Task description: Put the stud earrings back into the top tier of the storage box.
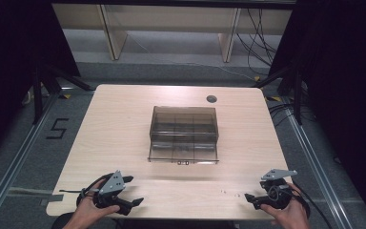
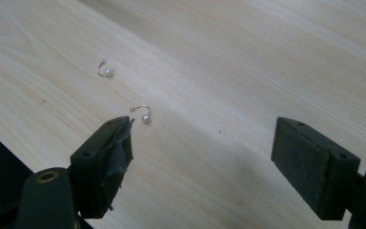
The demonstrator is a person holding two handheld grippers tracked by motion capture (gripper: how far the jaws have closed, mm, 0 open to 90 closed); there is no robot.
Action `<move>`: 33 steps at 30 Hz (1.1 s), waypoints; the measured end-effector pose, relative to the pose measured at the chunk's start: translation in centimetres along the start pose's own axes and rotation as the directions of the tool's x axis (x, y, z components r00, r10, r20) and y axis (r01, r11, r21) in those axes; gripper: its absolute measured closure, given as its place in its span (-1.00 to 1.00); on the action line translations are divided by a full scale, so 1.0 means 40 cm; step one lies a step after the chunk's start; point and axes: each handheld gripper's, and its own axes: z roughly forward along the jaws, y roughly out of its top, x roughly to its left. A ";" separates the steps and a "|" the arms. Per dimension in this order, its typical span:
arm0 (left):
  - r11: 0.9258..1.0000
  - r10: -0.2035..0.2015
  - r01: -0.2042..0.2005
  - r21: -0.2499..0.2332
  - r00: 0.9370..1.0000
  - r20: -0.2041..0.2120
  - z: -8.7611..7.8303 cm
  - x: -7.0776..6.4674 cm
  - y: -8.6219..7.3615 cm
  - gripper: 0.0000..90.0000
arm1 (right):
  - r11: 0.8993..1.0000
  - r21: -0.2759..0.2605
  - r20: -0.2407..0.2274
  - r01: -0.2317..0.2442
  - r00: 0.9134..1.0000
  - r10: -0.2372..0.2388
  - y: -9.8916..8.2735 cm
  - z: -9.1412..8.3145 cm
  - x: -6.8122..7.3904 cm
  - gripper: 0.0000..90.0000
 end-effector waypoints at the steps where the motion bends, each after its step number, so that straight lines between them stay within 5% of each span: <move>1: 1.000 0.000 0.000 0.000 1.000 0.000 0.000 0.000 0.000 -0.64 | 1.000 0.000 0.000 0.000 1.000 0.000 0.000 0.000 0.000 -0.49; 11: 1.000 -0.001 0.001 0.019 1.000 -0.004 -0.001 0.000 0.003 -0.64 | 0.997 0.050 0.009 0.055 0.998 -0.055 0.021 -0.020 0.016 -0.25; 14: 1.000 0.030 -0.030 0.005 1.000 -0.006 0.003 0.001 0.001 -0.64 | 0.995 0.086 0.004 0.060 0.998 -0.061 0.034 -0.024 0.022 -0.18; 16: 1.000 -0.005 0.005 0.010 1.000 0.000 0.002 0.000 0.002 -0.64 | 0.991 0.109 0.000 0.074 0.997 -0.074 0.046 -0.022 0.028 -0.11; 20: 1.000 0.026 -0.026 0.007 1.000 -0.007 0.002 0.002 0.002 -0.64 | 0.987 0.135 -0.004 0.086 0.996 -0.086 0.060 -0.017 0.034 -0.04; 22: 1.000 -0.002 0.002 0.021 1.000 0.000 -0.001 0.001 0.003 -0.64 | 0.986 0.152 -0.010 0.073 0.997 -0.072 0.068 -0.015 0.043 0.01; 24: 1.000 -0.002 0.002 0.008 1.000 -0.007 0.002 -0.001 0.001 -0.64 | 0.979 0.174 -0.019 0.109 0.994 -0.107 0.081 -0.010 0.046 0.06; 29: 1.000 -0.002 0.002 0.006 1.000 -0.009 0.003 -0.001 0.001 -0.64 | 0.971 0.211 -0.022 0.111 0.994 -0.109 0.096 0.001 0.055 0.17; 30: 1.000 0.020 -0.020 0.004 1.000 -0.003 0.004 0.000 0.002 -0.64 | 0.965 0.213 -0.027 0.154 0.988 -0.152 0.103 0.009 0.050 0.23; 32: 1.000 0.023 -0.023 0.004 1.000 -0.006 0.003 0.002 0.003 -0.64 | 0.958 0.234 -0.029 0.164 0.986 -0.162 0.110 0.013 0.051 0.29; 33: 1.000 -0.004 0.004 0.008 1.000 -0.008 0.002 -0.001 0.002 -0.64 | 0.958 0.234 -0.029 0.164 0.986 -0.162 0.110 0.013 0.051 0.29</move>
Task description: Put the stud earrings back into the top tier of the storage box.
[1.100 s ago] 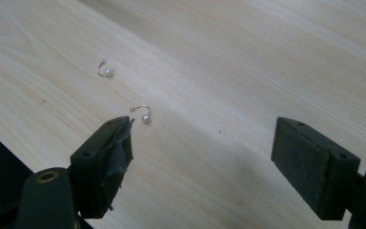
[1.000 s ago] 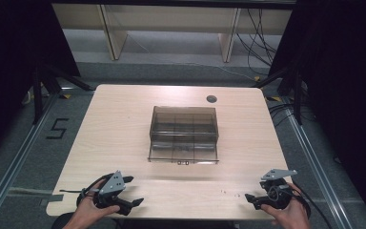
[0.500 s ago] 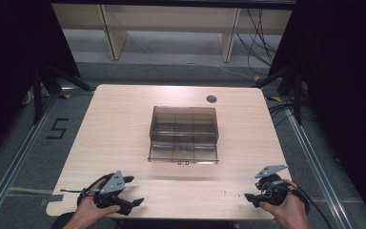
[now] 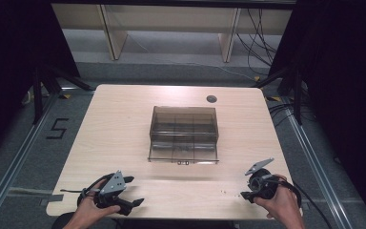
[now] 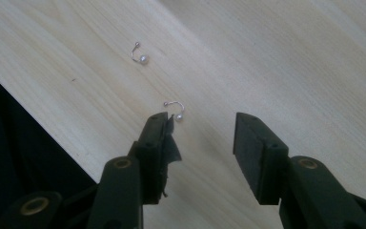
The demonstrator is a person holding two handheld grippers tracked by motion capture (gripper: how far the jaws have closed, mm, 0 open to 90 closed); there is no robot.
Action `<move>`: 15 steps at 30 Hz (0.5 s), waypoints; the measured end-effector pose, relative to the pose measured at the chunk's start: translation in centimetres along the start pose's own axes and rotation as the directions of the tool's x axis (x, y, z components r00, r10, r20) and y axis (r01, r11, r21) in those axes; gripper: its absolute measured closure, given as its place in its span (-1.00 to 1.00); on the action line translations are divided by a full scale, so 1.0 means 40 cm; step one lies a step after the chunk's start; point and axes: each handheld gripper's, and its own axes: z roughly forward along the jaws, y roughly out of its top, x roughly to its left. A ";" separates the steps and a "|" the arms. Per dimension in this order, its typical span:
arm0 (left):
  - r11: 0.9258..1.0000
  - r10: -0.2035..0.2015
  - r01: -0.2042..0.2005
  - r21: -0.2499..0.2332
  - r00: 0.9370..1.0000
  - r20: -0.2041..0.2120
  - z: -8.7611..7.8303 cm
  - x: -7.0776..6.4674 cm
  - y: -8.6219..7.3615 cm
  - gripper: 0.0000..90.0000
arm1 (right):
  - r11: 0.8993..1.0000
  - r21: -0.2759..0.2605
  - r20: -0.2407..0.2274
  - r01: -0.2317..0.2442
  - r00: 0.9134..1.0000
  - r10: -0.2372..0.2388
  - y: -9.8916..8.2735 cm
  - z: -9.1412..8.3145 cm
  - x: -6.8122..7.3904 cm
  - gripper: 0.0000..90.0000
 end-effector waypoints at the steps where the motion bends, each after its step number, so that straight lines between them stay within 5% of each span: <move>1: 1.000 0.002 -0.002 0.001 1.000 0.002 0.001 0.000 0.000 -0.64 | 1.000 0.027 0.004 0.005 1.000 -0.006 0.007 0.004 0.000 0.33; 3: 1.000 0.000 0.000 -0.009 1.000 0.002 0.003 -0.001 0.000 -0.64 | 0.999 0.047 -0.008 -0.013 1.000 0.013 0.011 0.006 0.007 0.35; 7: 1.000 0.000 0.000 0.012 1.000 0.003 -0.001 0.002 0.002 -0.64 | 0.995 0.085 -0.022 0.051 0.999 -0.049 0.035 0.028 0.015 0.46; 15: 1.000 0.000 0.000 0.011 1.000 0.005 -0.001 0.002 0.002 -0.64 | 0.979 0.186 -0.031 0.088 0.996 -0.084 0.063 0.063 0.026 0.60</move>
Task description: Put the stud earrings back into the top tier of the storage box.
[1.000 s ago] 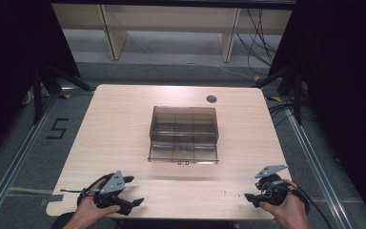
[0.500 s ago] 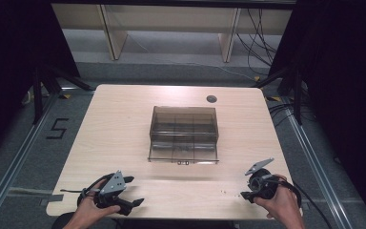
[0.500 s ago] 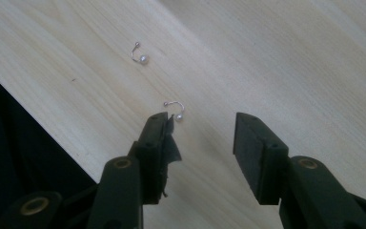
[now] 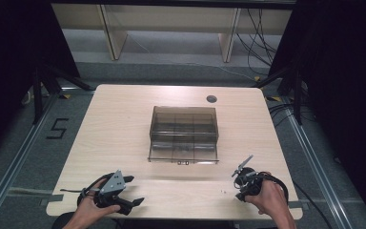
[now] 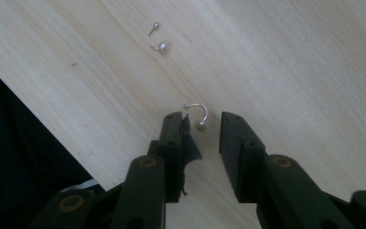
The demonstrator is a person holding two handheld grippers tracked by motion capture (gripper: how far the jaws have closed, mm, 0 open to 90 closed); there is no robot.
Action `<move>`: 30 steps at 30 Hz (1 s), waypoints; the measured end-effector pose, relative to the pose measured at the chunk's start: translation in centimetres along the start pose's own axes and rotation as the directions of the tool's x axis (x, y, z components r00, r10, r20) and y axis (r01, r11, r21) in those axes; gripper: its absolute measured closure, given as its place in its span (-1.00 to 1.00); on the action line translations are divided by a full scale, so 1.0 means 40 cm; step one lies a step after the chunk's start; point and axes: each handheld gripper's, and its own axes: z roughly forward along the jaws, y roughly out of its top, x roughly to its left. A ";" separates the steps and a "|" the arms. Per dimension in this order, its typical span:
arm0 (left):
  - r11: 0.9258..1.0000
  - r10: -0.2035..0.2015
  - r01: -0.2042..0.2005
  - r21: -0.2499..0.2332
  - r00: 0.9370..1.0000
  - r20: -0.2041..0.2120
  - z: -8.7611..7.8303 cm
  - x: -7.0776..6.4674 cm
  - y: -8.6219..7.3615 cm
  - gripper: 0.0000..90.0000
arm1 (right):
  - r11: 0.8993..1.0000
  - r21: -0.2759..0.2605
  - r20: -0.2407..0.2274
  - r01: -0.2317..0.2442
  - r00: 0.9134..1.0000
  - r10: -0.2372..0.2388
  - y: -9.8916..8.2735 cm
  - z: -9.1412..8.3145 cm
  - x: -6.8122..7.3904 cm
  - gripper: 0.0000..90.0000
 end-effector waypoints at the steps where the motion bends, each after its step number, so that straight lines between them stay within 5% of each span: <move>1: 1.000 0.000 0.000 0.000 1.000 0.000 0.000 0.000 0.000 -0.64 | 1.000 0.000 0.000 0.000 1.000 0.000 0.000 0.000 0.000 0.60; 15: 1.000 0.015 -0.015 -0.012 1.000 0.005 0.002 0.005 0.001 -0.64 | 0.986 0.167 0.015 0.020 1.000 -0.023 0.048 0.026 -0.013 0.90; 16: 1.000 -0.010 0.010 -0.012 1.000 0.013 0.004 0.001 0.001 -0.64 | 0.982 0.189 0.006 0.000 1.000 -0.001 0.055 0.027 -0.009 0.91; 20: 0.999 -0.017 0.017 -0.028 1.000 0.005 0.005 -0.001 0.000 -0.64 | 0.980 0.196 0.004 0.020 1.000 -0.021 0.060 0.029 -0.012 0.93; 21: 1.000 0.014 -0.013 -0.020 1.000 0.006 0.002 0.005 0.001 -0.64 | 0.980 0.196 0.004 0.020 1.000 -0.021 0.060 0.029 -0.012 0.93; 22: 1.000 -0.007 0.007 -0.009 1.000 0.008 0.003 0.003 0.001 -0.64 | 0.981 0.179 -0.011 0.078 0.997 -0.077 0.055 0.030 -0.028 0.93; 23: 1.000 -0.007 0.007 -0.009 1.000 0.008 0.003 0.003 0.001 -0.64 | 0.981 0.179 -0.011 0.078 0.997 -0.077 0.055 0.030 -0.028 0.93; 24: 1.000 -0.005 0.006 -0.006 1.000 0.010 0.003 0.003 0.001 -0.64 | 0.983 0.180 -0.019 0.022 1.000 -0.019 0.054 0.023 -0.024 0.93; 29: 1.000 0.009 -0.009 -0.016 1.000 0.015 0.005 0.006 0.003 -0.64 | 0.990 0.143 -0.021 0.019 1.000 -0.016 0.055 -0.006 -0.029 0.93; 30: 1.000 0.018 -0.018 -0.018 1.000 0.001 0.006 0.006 0.002 -0.64 | 0.991 0.119 -0.012 0.056 0.998 -0.054 0.057 -0.029 -0.037 0.93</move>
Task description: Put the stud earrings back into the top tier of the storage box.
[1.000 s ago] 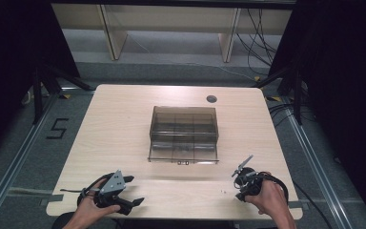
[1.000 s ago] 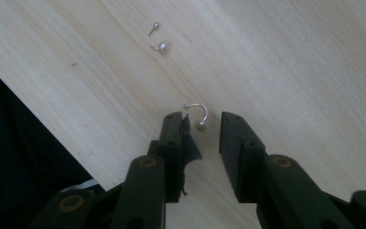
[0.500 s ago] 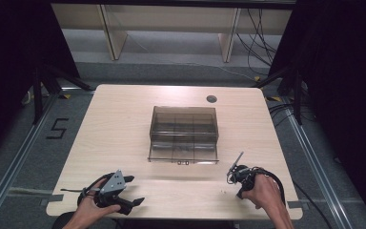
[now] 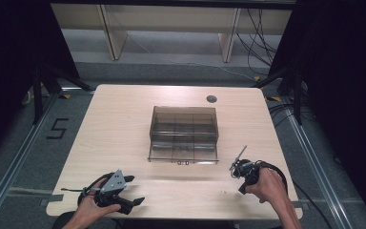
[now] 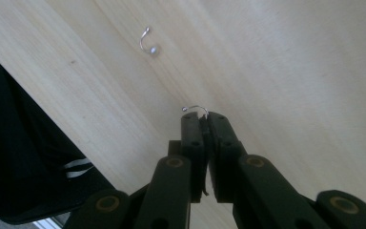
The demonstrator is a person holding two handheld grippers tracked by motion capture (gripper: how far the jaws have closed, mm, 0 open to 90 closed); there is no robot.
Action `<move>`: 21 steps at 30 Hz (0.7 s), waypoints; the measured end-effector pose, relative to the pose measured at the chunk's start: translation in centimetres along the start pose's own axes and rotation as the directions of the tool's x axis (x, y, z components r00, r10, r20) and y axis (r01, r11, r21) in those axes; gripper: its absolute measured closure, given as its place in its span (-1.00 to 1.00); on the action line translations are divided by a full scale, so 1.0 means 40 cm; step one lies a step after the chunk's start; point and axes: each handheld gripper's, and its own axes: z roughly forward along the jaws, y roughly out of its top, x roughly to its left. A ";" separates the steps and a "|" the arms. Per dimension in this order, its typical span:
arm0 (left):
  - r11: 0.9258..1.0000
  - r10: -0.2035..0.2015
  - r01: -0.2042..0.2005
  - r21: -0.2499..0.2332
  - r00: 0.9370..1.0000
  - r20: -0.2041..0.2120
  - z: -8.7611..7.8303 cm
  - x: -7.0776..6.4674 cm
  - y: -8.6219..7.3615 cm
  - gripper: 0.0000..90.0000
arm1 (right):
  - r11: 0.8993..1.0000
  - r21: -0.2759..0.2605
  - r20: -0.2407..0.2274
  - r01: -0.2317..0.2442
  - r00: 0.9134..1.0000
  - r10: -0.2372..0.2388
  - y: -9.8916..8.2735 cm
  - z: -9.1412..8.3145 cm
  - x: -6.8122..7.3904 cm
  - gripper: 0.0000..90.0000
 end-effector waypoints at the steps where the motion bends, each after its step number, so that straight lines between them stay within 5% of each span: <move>1: 1.000 0.000 0.000 0.000 1.000 0.000 0.000 0.000 0.000 -0.64 | 1.000 0.000 0.000 0.000 1.000 0.000 0.000 0.000 0.000 0.93; 7: 1.000 -0.004 0.004 0.008 1.000 0.012 -0.002 0.001 0.001 -0.64 | 0.997 -0.063 0.021 0.033 0.999 -0.031 0.031 -0.106 -0.003 0.93; 8: 0.999 -0.031 0.031 0.007 0.999 0.011 0.000 -0.001 -0.001 -0.64 | 0.997 -0.068 0.026 0.040 0.999 -0.038 0.038 -0.120 -0.004 0.93; 14: 1.000 -0.029 0.029 0.012 1.000 0.011 -0.001 0.000 0.000 -0.64 | 0.989 -0.113 0.030 0.094 0.995 -0.091 0.084 -0.180 -0.001 0.93; 21: 0.999 -0.048 0.048 -0.020 0.999 0.006 0.002 -0.003 0.000 -0.64 | 0.988 -0.124 0.007 0.095 0.995 -0.095 0.173 -0.243 0.028 0.93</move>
